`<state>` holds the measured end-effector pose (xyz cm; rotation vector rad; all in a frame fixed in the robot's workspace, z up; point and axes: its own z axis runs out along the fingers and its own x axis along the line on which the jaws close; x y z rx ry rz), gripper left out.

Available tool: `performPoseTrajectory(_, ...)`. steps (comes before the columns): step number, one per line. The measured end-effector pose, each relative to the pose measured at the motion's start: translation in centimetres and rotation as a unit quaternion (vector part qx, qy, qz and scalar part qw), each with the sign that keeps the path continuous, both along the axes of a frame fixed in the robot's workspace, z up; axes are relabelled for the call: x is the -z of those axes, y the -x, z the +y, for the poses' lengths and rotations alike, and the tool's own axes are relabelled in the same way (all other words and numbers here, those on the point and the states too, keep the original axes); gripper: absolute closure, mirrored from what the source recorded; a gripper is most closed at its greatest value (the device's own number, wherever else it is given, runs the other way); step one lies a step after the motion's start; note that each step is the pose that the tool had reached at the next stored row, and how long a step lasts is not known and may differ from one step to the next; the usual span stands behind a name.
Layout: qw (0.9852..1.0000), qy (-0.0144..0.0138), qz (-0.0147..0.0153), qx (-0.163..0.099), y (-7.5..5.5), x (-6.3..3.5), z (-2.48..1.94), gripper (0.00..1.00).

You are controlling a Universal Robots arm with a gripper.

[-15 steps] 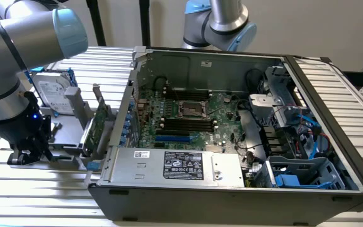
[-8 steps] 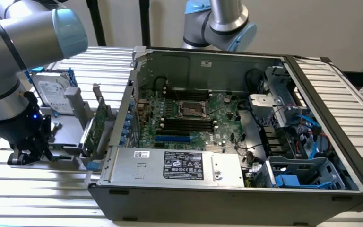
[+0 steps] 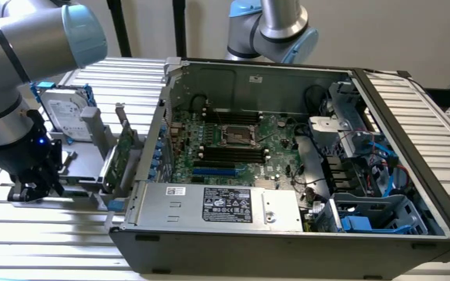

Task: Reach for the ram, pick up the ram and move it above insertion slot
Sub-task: 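Pick up the ram and move it above insertion slot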

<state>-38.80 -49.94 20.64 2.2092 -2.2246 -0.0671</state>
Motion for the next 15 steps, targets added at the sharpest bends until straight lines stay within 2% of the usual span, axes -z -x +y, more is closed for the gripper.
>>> performPoseTrajectory(9, 1.0, -0.0028, 0.0, -0.003, 0.0, -1.65, -0.02, 0.87)
performPoseTrajectory(15, 1.0, -0.0048, 0.0002, -0.004, -0.1, -4.05, -0.03, 0.87)
